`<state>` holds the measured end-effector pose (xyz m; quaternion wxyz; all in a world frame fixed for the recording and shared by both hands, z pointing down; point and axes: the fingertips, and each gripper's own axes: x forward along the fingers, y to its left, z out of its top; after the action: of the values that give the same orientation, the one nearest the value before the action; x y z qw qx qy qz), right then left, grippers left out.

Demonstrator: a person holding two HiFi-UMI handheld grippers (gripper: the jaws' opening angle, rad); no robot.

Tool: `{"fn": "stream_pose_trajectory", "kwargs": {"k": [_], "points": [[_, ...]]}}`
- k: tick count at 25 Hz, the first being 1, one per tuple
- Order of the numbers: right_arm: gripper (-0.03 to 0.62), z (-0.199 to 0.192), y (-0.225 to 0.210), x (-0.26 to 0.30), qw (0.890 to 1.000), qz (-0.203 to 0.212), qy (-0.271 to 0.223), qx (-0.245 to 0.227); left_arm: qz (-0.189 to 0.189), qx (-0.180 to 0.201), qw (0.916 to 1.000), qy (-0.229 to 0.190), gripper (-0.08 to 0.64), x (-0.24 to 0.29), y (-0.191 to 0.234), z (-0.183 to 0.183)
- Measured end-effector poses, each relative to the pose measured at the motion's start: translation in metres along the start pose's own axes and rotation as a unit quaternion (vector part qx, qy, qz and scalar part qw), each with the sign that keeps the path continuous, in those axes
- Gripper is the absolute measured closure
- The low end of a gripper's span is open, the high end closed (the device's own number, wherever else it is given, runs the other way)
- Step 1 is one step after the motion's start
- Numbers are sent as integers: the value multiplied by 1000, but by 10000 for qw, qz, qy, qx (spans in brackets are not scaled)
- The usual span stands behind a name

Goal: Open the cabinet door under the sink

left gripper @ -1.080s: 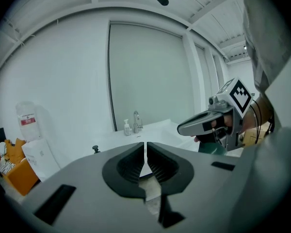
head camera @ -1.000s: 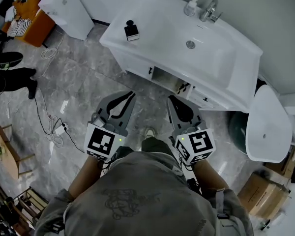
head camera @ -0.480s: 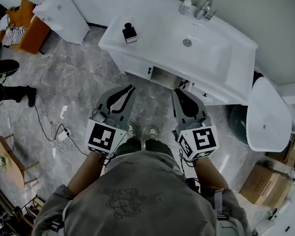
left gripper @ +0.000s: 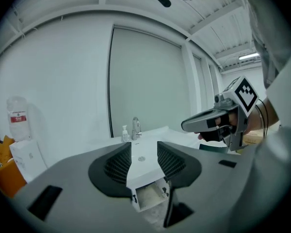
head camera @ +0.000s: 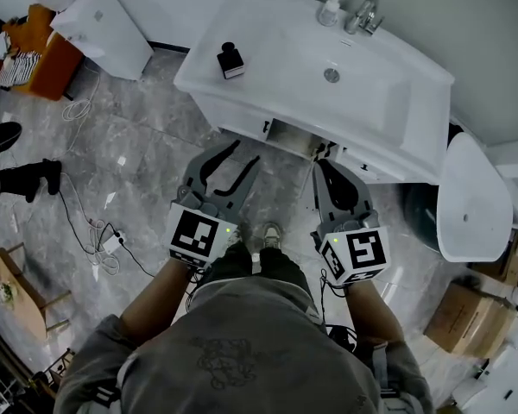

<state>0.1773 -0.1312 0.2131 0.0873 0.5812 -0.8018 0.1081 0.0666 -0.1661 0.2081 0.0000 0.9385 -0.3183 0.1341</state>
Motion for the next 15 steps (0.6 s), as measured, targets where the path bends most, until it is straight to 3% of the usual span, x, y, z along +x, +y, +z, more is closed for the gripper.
{"fn": "stream_pose_trajectory", "kwargs": {"k": [4, 7, 15], "points": [[558, -6, -3, 11, 9996, 67, 77, -277, 81, -87, 9999, -126, 396, 14, 7, -5], [558, -19, -7, 19, 9985, 120, 240, -481, 187, 161, 9995, -198, 388, 27, 11, -12], [558, -65, -20, 58, 9984, -7, 354, -452, 291, 203, 9991, -240, 380, 82, 23, -62]]}}
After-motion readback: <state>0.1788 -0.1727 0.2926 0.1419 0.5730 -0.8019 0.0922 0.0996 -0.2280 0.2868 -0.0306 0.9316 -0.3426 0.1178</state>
